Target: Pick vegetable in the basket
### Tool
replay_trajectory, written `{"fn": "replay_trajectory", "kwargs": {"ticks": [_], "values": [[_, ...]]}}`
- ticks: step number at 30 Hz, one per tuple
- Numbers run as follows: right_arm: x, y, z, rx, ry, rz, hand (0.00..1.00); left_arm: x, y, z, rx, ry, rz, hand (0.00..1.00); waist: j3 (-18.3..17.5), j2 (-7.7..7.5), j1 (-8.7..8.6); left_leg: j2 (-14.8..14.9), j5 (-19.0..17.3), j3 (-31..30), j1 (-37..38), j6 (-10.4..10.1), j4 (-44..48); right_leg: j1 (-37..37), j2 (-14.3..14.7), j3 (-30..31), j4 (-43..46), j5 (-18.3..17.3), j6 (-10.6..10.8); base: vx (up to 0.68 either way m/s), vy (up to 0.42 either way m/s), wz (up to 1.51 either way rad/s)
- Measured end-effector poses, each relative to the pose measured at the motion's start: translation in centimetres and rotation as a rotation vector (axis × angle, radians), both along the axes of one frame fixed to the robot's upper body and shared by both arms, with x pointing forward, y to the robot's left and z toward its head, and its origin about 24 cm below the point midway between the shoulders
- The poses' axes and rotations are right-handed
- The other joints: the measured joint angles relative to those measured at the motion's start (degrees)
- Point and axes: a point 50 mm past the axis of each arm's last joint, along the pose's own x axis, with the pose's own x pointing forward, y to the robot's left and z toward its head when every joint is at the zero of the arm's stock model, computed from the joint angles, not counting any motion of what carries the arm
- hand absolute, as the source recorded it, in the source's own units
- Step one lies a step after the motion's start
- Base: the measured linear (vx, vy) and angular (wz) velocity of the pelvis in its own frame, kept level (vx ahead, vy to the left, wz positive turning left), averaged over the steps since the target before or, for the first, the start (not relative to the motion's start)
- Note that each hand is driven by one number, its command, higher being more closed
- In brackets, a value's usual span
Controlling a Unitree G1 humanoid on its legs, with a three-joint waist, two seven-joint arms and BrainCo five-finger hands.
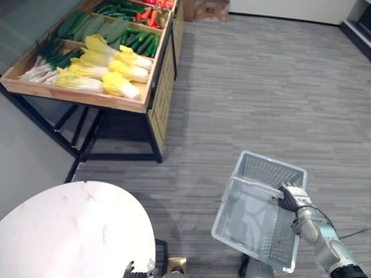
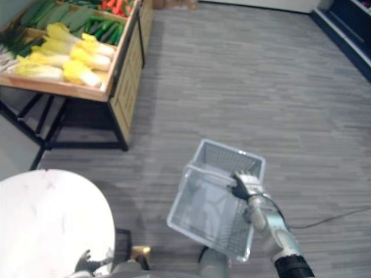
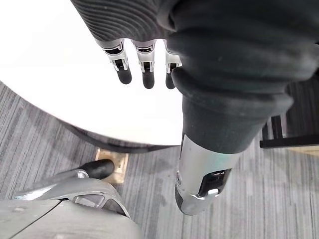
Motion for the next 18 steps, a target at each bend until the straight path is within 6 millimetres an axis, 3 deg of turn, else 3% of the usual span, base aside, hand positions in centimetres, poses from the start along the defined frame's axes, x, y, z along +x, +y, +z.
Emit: {"fn": "replay_trajectory", "kwargs": {"ticks": [2,3,4,5,6,7,10,12,13,14,15,18], "values": [[-0.2,-0.1,-0.2,-0.02,0.009,-0.011,1.0,-0.1,0.2,0.0,0.005,0.01,0.003,0.0,-0.33,-0.83,0.12,1.1,0.56,-0.73,1.33,-3.26,0.0,0.73,-0.37,1.13,-3.27,1.31,1.42,0.26,-0.509,0.24],[-0.6,-0.1,-0.6,-0.019,0.023,-0.027,1.0,-0.3,0.9,0.1,0.023,0.013,0.008,0.0,-1.11,-2.75,0.02,1.06,0.61,-1.69,2.7,-5.54,-0.38,2.74,-0.64,1.08,-4.94,1.85,2.19,0.27,-0.522,0.44],[-0.8,-0.1,-0.9,-0.015,0.031,-0.038,1.0,-0.5,1.1,0.1,0.025,0.02,0.016,0.0,-1.23,-3.23,0.03,1.08,0.71,-2.48,3.58,-6.71,-0.78,3.38,-0.79,1.38,-4.89,5.61,5.08,0.26,-0.471,0.47],[-1.0,-1.4,-0.8,-0.042,0.041,-0.08,1.0,-0.2,-1.0,-0.4,-0.032,0.018,0.028,0.0,-1.68,1.06,0.2,4.77,2.03,-3.36,4.71,-7.64,-2.11,3.84,2.23,-1.8,-2.1,2.51,3.65,0.25,-0.381,0.27],[-0.9,-2.0,-0.4,-0.065,0.034,-0.091,1.0,-0.3,-2.4,-0.6,-0.068,0.009,0.034,0.0,-2.42,4.21,0.27,7.58,4.04,-4.32,4.45,-9.54,-1.87,3.27,4.48,-2.83,0.26,-0.63,2.97,0.23,-0.328,0.15],[-0.8,-2.1,-0.3,-0.071,0.032,-0.094,1.0,-0.2,-2.8,-0.7,-0.079,0.007,0.035,0.0,-2.44,5.07,0.27,8.56,4.96,-5.05,4.17,-9.77,-0.95,3.33,4.96,-3.33,1.33,-1.93,2.56,0.24,-0.343,0.23],[-0.8,-2.3,-0.2,-0.076,0.03,-0.096,1.0,-0.6,-2.9,-0.8,-0.09,0.009,0.077,0.0,-2.57,4.93,-0.58,11.08,11.66,-9.68,-1.78,-8.36,10.49,4.97,4.95,-6.08,5.39,-7.19,1.23,0.26,-0.388,0.37],[-0.8,-2.2,-0.2,-0.08,0.033,-0.089,1.0,-1.1,-2.6,-0.7,-0.086,0.009,0.1,0.0,-2.49,4.82,-0.5,14.9,20.19,-6.75,-5.8,-1.4,19.71,10.15,6.91,-8.36,2.31,-8.36,0.25,0.29,-0.39,0.28],[-0.8,-2.2,-0.2,-0.079,0.034,-0.086,1.0,-1.2,-2.6,-0.7,-0.085,0.008,0.103,0.0,-2.34,4.57,-0.29,16.15,21.66,-5.08,-6.89,-0.18,22.05,11.96,7.54,-8.66,0.68,-8.33,-0.14,0.27,-0.372,0.13],[-0.8,-2.3,-0.1,-0.084,0.032,-0.086,1.0,-1.3,-2.3,-0.6,-0.087,-0.003,0.126,0.0,-2.11,4.19,0.41,16.97,19.34,-2.35,-8.94,0.27,28.51,14.75,8.27,-9.19,-1.93,-8.7,-0.76,0.24,-0.338,0.15],[-0.7,-2.5,0.0,-0.09,0.029,-0.086,1.0,-1.3,-2.3,-0.6,-0.089,-0.01,0.132,0.0,-2.06,4.06,0.45,16.39,14.68,-0.53,-11.14,0.6,33.9,17.02,8.61,-10.02,-3.9,-8.83,-0.96,0.24,-0.345,0.16],[-0.2,-2.8,0.5,-0.101,0.015,-0.086,1.0,-1.0,-2.3,-0.4,-0.093,-0.029,0.122,0.0,-2.04,3.85,1.0,12.69,8.02,5.63,-15.37,1.47,36.46,20.24,9.8,-11.06,-7.48,-8.87,-1.04,0.18,-0.164,0.11]]}}
